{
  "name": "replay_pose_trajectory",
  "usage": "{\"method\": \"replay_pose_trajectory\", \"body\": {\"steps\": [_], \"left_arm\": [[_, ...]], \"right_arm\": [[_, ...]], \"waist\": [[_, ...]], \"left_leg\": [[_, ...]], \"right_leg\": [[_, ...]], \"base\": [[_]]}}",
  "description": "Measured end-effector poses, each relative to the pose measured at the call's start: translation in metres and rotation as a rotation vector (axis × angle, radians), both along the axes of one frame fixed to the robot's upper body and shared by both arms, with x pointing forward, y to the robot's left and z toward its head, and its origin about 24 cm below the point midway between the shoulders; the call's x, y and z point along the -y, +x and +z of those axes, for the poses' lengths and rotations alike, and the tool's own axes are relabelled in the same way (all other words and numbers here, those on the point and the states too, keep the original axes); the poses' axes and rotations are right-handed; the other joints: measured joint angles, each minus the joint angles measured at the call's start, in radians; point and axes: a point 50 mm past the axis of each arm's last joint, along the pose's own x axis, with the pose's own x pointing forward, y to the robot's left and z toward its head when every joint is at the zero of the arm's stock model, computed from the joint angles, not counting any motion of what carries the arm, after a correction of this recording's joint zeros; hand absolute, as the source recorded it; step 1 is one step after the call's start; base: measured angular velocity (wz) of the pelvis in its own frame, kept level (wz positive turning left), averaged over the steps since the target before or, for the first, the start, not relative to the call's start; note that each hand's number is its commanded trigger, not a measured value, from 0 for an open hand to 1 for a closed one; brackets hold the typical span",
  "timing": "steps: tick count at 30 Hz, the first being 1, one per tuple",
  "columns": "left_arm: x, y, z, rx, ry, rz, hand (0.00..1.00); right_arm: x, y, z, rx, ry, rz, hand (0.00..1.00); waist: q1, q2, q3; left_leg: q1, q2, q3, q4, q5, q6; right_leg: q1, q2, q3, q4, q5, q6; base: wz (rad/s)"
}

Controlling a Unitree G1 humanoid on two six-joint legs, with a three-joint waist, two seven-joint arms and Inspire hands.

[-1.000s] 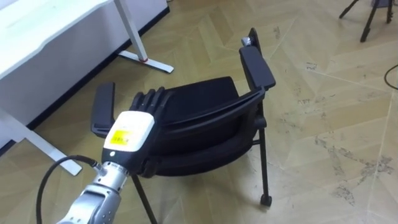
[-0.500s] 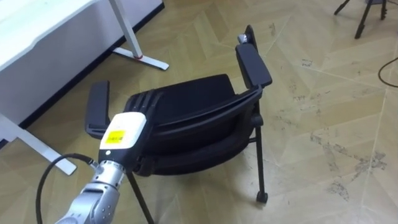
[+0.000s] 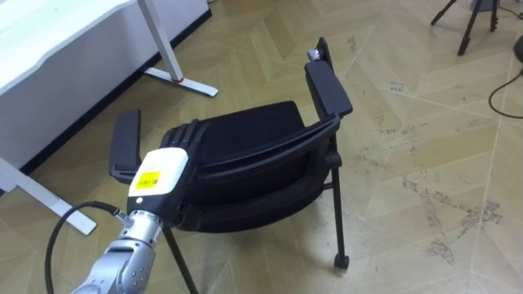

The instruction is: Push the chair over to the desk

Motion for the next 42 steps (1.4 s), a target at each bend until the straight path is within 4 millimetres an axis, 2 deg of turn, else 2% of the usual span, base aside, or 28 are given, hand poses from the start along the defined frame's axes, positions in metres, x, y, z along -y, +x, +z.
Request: {"method": "replay_pose_trajectory", "body": {"steps": [4,5,6,7,20,25,33,37,42], "left_arm": [[-0.001,0.000,-0.001,-0.003,0.002,0.003,0.01],[-0.001,0.000,-0.001,-0.004,0.002,0.004,0.61],[-0.001,0.000,-0.001,-0.004,0.002,0.005,0.85],[-0.001,0.000,-0.001,-0.004,0.003,0.005,1.00],[-0.005,0.004,-0.001,-0.009,0.012,0.018,1.00],[-0.008,0.012,0.002,-0.004,0.019,0.030,1.00],[-0.008,0.012,0.003,0.008,0.019,0.031,1.00],[-0.009,0.012,0.003,0.010,0.019,0.032,1.00],[-0.009,0.012,0.003,0.004,0.022,0.033,1.00]], "right_arm": [[0.000,0.001,0.000,-0.006,-0.009,0.007,0.00],[0.000,0.001,0.000,-0.005,-0.010,0.007,0.00],[0.000,0.001,0.000,-0.005,-0.011,0.007,0.00],[0.000,0.001,0.000,-0.005,-0.010,0.007,0.00],[0.000,0.000,0.000,-0.019,-0.007,0.012,0.00],[0.000,0.000,0.000,-0.025,-0.010,0.028,0.00],[-0.001,0.000,0.000,-0.016,0.006,0.016,0.00],[-0.002,-0.006,-0.001,-0.016,0.060,0.004,0.00],[-0.001,-0.025,-0.002,-0.041,0.112,-0.051,0.00]], "waist": [[0.002,0.000,0.0002],[0.002,0.000,0.0002],[0.002,0.000,0.0002],[0.002,0.000,0.0002],[0.004,-0.003,0.0034],[0.004,-0.004,0.0045],[0.004,0.003,-0.0001],[0.003,0.003,-0.0004],[0.003,0.005,-0.0019]], "left_leg": [[0.003,0.000,0.008,0.000,0.000,0.000],[0.004,0.000,0.010,0.000,0.000,0.000],[0.004,0.001,0.012,0.000,0.000,0.000],[0.004,0.001,0.013,0.000,0.000,0.000],[0.004,0.002,0.025,0.000,0.000,0.000],[0.003,0.002,0.028,0.000,0.000,0.000],[0.000,0.002,0.030,-0.001,0.000,0.000],[-0.002,0.003,0.030,-0.001,-0.003,0.003],[0.002,0.004,0.041,-0.001,-0.004,0.004]], "right_leg": [[0.000,0.000,0.008,0.001,0.000,0.000],[-0.001,0.000,0.009,0.001,0.000,0.000],[-0.001,0.000,0.012,0.001,0.001,0.001],[-0.002,0.000,0.012,0.001,0.001,0.001],[-0.007,0.000,0.024,-0.001,0.003,0.001],[-0.009,0.000,0.026,-0.002,0.003,0.001],[-0.015,0.000,0.030,-0.001,0.003,0.001],[-0.020,0.000,0.033,0.000,0.003,0.001],[-0.025,0.000,0.056,0.003,0.003,0.002]], "base": [[-0.04],[-0.06],[-0.04],[-0.04],[-0.01],[0.00],[0.00],[0.00],[-0.08]]}}
